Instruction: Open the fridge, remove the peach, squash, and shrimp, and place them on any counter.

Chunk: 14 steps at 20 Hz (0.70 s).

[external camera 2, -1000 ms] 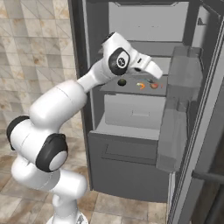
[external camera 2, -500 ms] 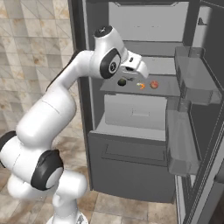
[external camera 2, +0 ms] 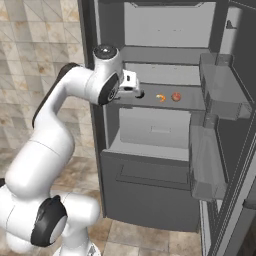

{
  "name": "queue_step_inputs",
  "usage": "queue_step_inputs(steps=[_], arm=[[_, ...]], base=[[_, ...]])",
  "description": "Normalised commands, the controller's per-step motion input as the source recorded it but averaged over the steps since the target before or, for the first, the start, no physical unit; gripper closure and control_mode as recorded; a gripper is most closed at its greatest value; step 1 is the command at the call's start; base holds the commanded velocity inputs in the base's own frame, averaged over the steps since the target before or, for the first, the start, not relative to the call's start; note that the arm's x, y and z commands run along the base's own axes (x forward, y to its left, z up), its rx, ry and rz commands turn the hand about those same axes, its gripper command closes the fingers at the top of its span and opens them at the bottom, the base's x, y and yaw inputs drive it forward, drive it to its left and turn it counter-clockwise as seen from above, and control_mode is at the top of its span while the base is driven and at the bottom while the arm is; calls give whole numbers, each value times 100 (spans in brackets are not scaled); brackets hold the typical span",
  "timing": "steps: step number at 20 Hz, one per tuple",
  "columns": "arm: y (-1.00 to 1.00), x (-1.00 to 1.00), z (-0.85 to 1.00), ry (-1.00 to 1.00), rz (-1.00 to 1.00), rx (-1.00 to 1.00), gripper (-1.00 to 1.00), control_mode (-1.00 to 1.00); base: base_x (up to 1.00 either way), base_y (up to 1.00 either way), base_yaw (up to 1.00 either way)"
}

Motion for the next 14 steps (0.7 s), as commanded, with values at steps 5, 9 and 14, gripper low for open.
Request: queue_step_inputs(steps=[5,9,14], arm=[[92,-26,14,20,13,-3,-100,-100],[50,-47,11,4,0,0,-100,-100],[18,-68,4,-9,-8,0,-100,-100]], base=[[0,0,0],[0,0,0],[0,0,0]])
